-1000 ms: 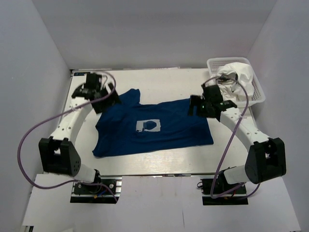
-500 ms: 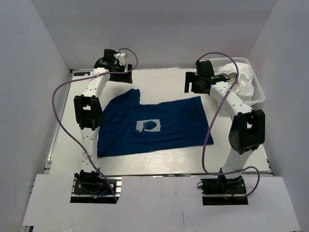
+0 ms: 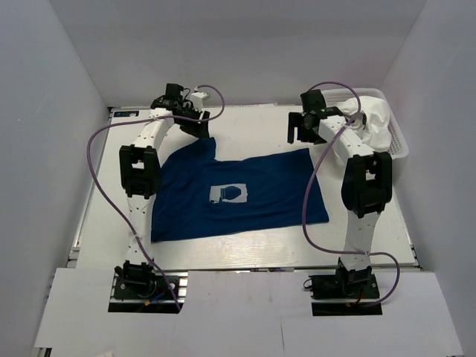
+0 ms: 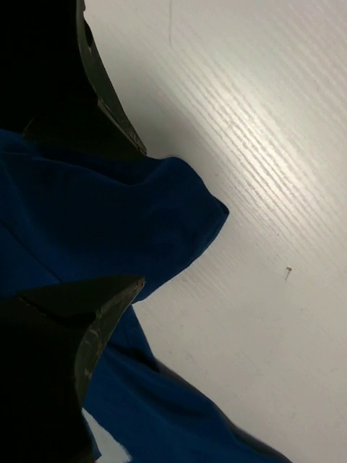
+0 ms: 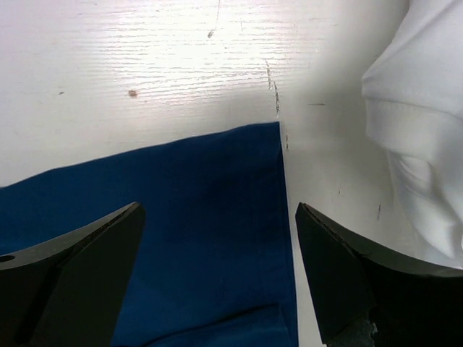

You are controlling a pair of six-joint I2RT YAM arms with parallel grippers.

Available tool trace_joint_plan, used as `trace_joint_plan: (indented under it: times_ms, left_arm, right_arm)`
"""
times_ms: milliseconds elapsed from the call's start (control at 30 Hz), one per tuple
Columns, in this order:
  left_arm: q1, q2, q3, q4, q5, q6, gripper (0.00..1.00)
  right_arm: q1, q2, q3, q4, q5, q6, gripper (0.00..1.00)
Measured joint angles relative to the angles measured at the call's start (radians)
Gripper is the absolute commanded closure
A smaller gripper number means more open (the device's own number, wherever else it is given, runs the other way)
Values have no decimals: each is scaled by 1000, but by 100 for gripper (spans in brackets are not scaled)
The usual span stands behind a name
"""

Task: Fold and stack the t-shirts

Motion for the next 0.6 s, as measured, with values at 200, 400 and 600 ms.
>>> trace_joint_plan:
  times_ms: [200, 400, 600]
  left_arm:
    - [-5, 65, 0, -14, 3, 29, 30]
    - [-5, 84, -12, -24, -9, 21, 71]
    - [-5, 82, -33, 26, -27, -4, 98]
  right_arm:
    - [-6, 55, 45, -32, 1, -1, 10]
    - [-7, 140, 158, -47, 5, 5, 10]
    - [-8, 210, 213, -58, 13, 21, 10]
